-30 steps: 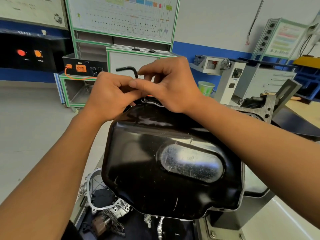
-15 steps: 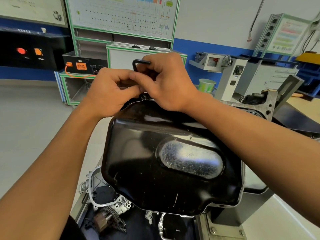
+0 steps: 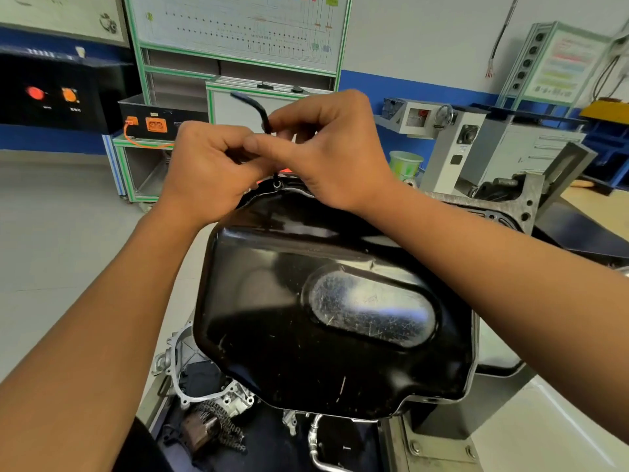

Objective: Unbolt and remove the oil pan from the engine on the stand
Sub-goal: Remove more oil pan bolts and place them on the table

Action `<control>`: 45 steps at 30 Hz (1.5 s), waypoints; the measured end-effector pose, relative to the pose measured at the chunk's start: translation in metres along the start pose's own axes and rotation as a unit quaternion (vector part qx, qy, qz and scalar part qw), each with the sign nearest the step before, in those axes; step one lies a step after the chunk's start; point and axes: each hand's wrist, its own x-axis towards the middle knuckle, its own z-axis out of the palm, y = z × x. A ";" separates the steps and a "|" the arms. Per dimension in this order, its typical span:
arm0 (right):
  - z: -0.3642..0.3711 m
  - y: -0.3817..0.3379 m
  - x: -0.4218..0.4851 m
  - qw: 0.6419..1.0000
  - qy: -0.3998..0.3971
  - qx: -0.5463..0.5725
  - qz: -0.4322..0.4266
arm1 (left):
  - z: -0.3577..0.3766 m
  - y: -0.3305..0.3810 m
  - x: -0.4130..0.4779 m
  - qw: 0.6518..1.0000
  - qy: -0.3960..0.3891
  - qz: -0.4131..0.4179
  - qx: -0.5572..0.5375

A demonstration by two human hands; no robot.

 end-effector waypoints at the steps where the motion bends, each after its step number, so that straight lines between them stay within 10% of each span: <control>1: 0.002 -0.002 0.000 1.000 0.007 -0.013 -0.008 | 0.000 0.000 0.001 1.000 0.003 0.008 -0.002; 14: 0.007 0.002 0.003 0.987 0.010 -0.126 -0.103 | -0.004 0.001 -0.002 0.992 -0.088 -0.064 -0.061; 25: 0.001 0.001 0.010 0.968 -0.138 -0.136 -0.159 | -0.012 0.004 -0.007 0.988 -0.131 -0.076 -0.040; 45: 0.005 0.002 0.004 0.992 0.037 -0.101 -0.069 | -0.004 0.009 -0.004 0.999 -0.029 -0.036 -0.006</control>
